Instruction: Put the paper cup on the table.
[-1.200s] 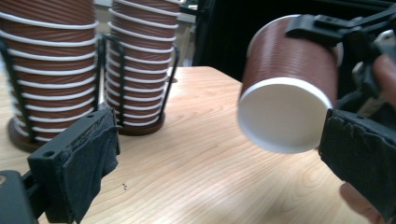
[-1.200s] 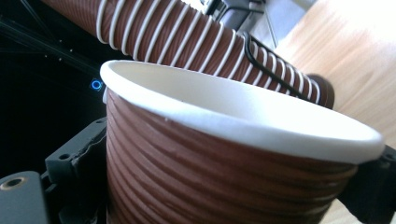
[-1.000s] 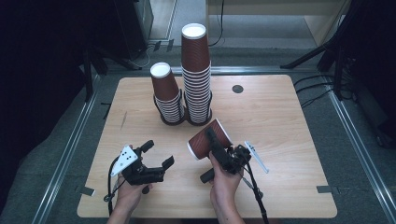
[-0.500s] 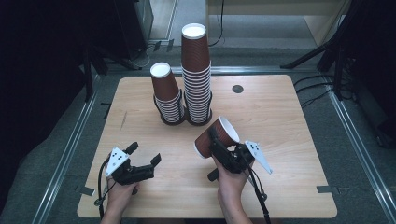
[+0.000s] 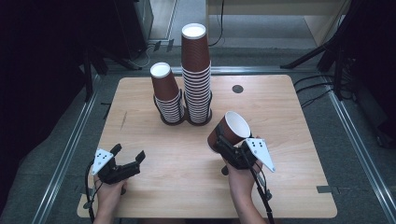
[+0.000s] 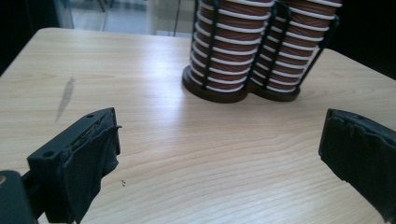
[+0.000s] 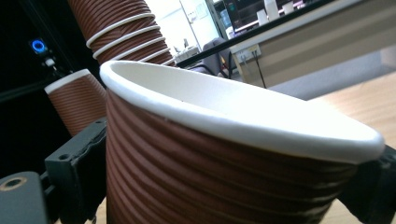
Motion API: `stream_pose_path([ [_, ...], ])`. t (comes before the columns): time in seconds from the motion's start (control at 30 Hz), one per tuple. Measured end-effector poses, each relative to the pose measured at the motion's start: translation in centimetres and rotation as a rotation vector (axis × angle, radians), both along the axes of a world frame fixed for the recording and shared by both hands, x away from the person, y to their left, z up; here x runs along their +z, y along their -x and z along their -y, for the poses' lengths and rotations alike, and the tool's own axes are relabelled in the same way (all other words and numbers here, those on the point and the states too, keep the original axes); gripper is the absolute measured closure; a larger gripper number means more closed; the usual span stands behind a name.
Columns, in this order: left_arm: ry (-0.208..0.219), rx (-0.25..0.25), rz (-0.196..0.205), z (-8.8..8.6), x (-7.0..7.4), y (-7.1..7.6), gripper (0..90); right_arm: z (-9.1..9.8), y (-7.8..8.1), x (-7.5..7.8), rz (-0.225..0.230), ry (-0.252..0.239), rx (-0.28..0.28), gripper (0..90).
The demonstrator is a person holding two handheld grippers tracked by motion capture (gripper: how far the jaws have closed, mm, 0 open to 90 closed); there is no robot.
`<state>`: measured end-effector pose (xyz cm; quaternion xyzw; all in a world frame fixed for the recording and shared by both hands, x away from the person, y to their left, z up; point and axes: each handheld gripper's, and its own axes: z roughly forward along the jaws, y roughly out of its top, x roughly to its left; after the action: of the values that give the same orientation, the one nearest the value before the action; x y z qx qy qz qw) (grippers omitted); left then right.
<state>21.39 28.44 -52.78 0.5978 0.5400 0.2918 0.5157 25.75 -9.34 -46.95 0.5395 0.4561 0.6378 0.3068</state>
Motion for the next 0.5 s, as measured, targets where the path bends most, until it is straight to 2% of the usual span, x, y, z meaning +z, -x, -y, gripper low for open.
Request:
stream_pose_path([
  [0.2, 0.020, 0.012, -0.018, -0.7, -0.2, -0.1, 0.0, 0.2, -0.5, -0.1, 0.046, 0.127, -0.023, 6.2],
  [0.33, 0.025, 0.007, -0.020, -0.8, -0.3, -0.1, 0.0, 0.2, -0.7, -0.2, 0.069, 0.161, -0.034, 6.1],
  [0.43, 0.015, 0.016, -0.016, -0.8, -0.4, 0.0, 0.0, 0.3, -1.1, -0.4, 0.072, 0.192, -0.053, 5.8],
  [0.5, 0.024, 0.017, -0.013, -0.9, -0.4, 0.0, 0.0, 0.4, -1.3, -0.5, 0.067, 0.211, -0.069, 5.6],
])
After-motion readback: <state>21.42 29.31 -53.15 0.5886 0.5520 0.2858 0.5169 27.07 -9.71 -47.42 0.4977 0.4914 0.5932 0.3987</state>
